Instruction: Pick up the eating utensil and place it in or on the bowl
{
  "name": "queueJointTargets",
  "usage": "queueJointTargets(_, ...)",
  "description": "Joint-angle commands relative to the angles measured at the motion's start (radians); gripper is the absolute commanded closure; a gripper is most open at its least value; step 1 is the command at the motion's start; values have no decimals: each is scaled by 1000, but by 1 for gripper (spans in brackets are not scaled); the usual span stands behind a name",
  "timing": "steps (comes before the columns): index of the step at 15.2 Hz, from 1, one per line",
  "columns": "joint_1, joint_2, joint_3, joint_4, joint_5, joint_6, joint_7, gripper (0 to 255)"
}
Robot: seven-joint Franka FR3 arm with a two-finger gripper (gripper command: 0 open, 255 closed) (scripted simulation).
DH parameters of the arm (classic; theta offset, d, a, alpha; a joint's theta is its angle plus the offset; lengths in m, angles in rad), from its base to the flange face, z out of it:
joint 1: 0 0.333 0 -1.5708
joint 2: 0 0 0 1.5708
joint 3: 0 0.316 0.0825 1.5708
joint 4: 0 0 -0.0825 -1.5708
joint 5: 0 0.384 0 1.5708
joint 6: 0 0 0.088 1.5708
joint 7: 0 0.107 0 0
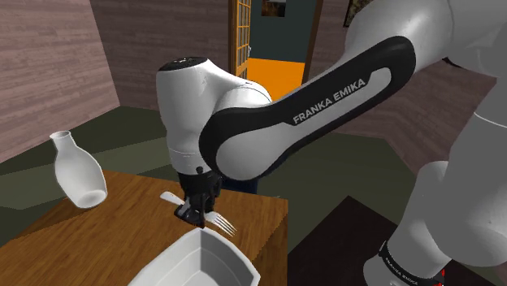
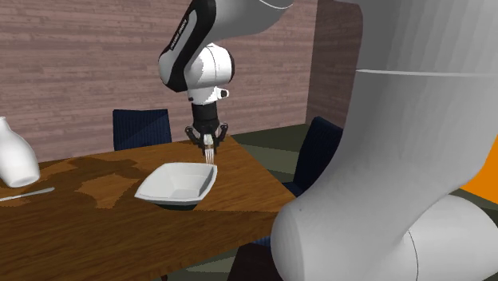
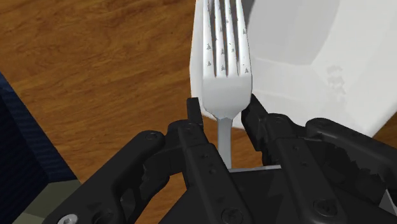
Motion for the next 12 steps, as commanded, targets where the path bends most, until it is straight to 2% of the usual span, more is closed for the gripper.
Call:
queueJointTargets(1,23,-15,23,-29,9,15,43,255)
queueJointTargets(7,99,-35,101,-73,26,37,188,255)
queueJointTargets(12,100,6,103,-105,-4,103,211,255)
